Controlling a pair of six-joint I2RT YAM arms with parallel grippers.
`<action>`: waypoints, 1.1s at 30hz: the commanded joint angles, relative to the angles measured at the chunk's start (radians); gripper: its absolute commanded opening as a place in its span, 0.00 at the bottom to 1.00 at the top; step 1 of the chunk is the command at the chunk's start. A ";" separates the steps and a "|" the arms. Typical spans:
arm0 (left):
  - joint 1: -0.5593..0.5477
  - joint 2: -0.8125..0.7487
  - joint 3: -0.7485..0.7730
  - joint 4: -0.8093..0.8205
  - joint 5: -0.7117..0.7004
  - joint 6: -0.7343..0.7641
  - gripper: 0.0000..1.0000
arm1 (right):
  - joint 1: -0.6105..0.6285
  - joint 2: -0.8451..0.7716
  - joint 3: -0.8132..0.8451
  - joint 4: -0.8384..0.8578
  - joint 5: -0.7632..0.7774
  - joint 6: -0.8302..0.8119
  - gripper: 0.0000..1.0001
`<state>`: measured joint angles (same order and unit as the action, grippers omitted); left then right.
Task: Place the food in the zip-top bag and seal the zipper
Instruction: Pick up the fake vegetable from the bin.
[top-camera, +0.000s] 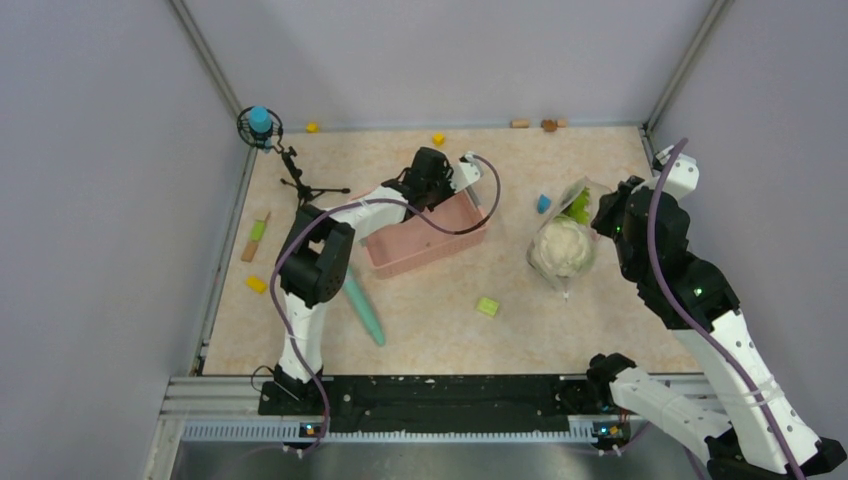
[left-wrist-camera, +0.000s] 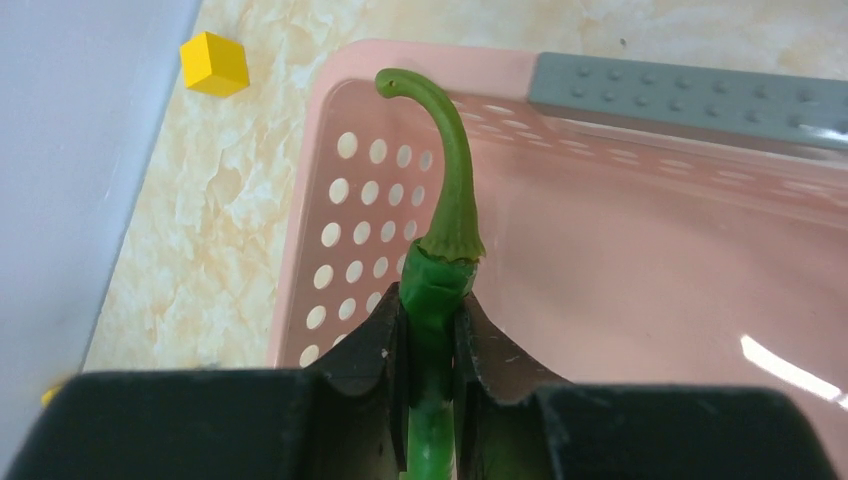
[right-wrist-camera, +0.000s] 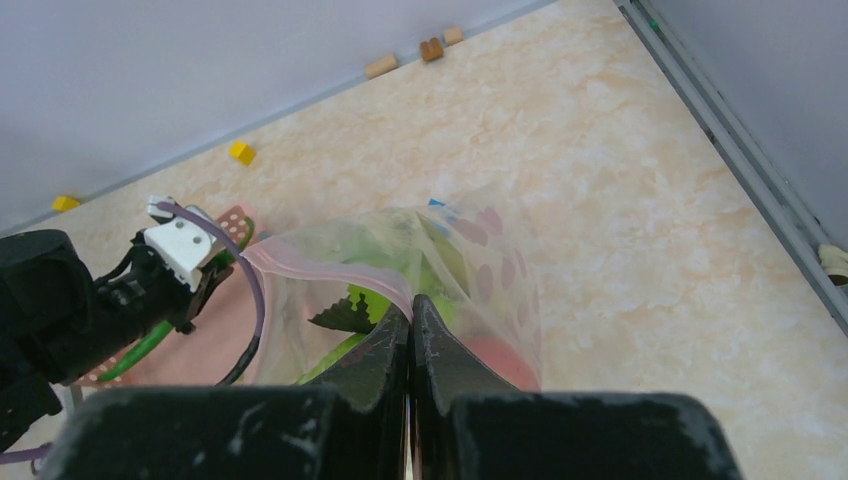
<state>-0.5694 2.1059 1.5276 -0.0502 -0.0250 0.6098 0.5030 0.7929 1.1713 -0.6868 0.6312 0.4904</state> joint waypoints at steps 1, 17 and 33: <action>0.000 -0.076 0.049 -0.188 0.058 0.046 0.00 | 0.000 -0.017 0.014 0.072 0.011 -0.009 0.00; 0.001 -0.287 -0.061 0.098 -0.059 -0.227 0.00 | 0.000 -0.030 0.021 0.072 0.000 -0.008 0.00; 0.003 -0.624 -0.316 0.610 -0.031 -0.638 0.00 | 0.000 0.021 0.026 0.070 -0.066 0.051 0.00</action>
<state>-0.5694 1.5562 1.2312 0.3923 -0.0509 0.1467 0.5030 0.8070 1.1713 -0.6868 0.5789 0.5053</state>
